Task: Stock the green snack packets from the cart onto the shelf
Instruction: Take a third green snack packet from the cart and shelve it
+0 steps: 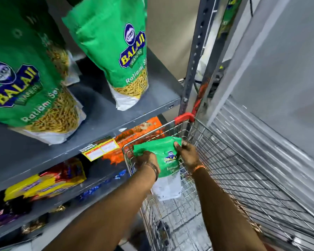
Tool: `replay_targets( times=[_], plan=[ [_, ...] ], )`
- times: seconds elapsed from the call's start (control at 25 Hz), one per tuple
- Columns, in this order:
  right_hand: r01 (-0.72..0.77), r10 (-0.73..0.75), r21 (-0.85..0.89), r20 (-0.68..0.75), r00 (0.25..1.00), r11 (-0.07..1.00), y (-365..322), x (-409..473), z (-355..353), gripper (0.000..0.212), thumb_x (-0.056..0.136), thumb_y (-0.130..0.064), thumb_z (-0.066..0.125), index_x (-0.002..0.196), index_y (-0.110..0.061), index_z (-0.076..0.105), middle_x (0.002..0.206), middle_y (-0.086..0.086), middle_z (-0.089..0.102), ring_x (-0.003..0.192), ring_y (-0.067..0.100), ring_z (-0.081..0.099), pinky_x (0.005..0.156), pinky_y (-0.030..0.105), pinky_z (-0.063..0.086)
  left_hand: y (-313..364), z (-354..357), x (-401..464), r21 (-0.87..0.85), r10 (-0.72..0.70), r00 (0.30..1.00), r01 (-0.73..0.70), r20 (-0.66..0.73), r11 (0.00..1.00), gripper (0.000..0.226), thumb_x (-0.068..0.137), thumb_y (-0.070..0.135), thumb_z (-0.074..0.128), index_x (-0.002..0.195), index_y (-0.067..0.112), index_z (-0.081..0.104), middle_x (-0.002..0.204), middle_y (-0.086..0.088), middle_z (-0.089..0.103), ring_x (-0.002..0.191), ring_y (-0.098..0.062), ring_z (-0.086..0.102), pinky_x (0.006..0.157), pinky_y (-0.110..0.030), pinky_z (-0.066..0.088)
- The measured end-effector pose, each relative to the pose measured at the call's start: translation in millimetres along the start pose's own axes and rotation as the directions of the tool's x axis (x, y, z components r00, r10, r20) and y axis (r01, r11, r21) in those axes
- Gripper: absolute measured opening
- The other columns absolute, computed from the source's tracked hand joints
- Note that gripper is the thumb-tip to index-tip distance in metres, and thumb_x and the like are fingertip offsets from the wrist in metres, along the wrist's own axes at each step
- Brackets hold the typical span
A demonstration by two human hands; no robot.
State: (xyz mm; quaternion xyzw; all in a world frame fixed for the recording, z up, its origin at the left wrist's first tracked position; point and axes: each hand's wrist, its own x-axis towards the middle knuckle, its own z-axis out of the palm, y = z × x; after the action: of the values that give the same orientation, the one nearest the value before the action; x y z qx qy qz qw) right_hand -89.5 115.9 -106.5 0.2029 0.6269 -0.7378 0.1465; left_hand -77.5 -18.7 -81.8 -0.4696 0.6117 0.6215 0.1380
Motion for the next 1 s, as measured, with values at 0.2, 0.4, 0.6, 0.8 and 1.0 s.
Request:
replay_targets(
  times=[0.2, 0.4, 0.6, 0.8, 1.0],
  plan=[
    [-0.001, 0.004, 0.058, -0.045, 0.999, 0.998, -5.9, -57.2, -34.0, 0.03, 0.098, 0.0, 0.053, 0.123, 0.018, 0.058, 0.126, 0.037, 0.062, 0.108, 0.034, 0.057, 0.106, 0.061, 0.043, -16.6, -5.7, -33.1, -0.065, -0.082, 0.989, 0.09, 0.12, 0.994, 0.051, 0.106, 0.017, 0.018, 0.15, -0.005, 0.033, 0.155, -0.021, 0.039, 0.119, -0.019, 0.047, 0.108, -0.032, 0.041],
    [0.216, -0.213, 0.001, -0.135, 0.968, 0.976, -72.9, -128.4, -39.7, 0.016, 0.095, 0.002, 0.058, 0.105, 0.006, 0.07, 0.088, 0.008, 0.076, 0.085, 0.021, 0.065, 0.08, 0.036, 0.054, -7.8, -33.1, -106.7, -0.324, 0.166, 0.984, -0.138, 0.06, 0.936, 0.017, 0.098, 0.013, 0.055, 0.09, 0.012, 0.07, 0.087, 0.008, 0.076, 0.084, -0.017, 0.065, 0.078, -0.027, 0.051],
    [0.491, -0.493, -0.139, 0.024, 0.87, 0.86, -179.2, -214.3, -4.8, 0.017, 0.094, -0.009, 0.062, 0.103, -0.006, 0.076, 0.097, 0.002, 0.079, 0.084, 0.01, 0.071, 0.078, 0.025, 0.059, 32.1, -127.4, -191.2, -0.442, 0.564, 0.811, -0.453, 0.156, 0.774, 0.013, 0.095, 0.014, 0.06, 0.086, 0.008, 0.067, 0.087, 0.001, 0.073, 0.082, -0.007, 0.065, 0.081, -0.029, 0.049],
    [0.621, -0.56, -0.039, 0.39, 0.731, 0.783, -237.5, -278.5, 178.1, 0.027, 0.087, -0.023, 0.065, 0.104, -0.006, 0.077, 0.104, 0.01, 0.08, 0.088, 0.014, 0.073, 0.081, 0.027, 0.06, 84.4, -328.6, -227.6, -0.472, 0.758, 0.63, -0.727, -0.169, 0.499, 0.034, 0.094, 0.023, 0.063, 0.092, -0.011, 0.059, 0.088, -0.016, 0.062, 0.084, -0.021, 0.051, 0.076, -0.041, 0.043],
    [0.66, -0.596, 0.016, 0.447, 0.667, 0.751, -202.1, -279.6, 296.3, 0.022, 0.094, -0.006, 0.063, 0.092, 0.015, 0.068, 0.096, 0.036, 0.072, 0.085, 0.019, 0.061, 0.074, 0.037, 0.051, 101.0, -438.5, -205.1, -0.49, 0.724, 0.597, -0.773, -0.346, 0.403, 0.024, 0.095, 0.019, 0.061, 0.079, 0.002, 0.056, 0.089, -0.019, 0.054, 0.087, -0.027, 0.041, 0.072, -0.046, 0.035]
  ],
)
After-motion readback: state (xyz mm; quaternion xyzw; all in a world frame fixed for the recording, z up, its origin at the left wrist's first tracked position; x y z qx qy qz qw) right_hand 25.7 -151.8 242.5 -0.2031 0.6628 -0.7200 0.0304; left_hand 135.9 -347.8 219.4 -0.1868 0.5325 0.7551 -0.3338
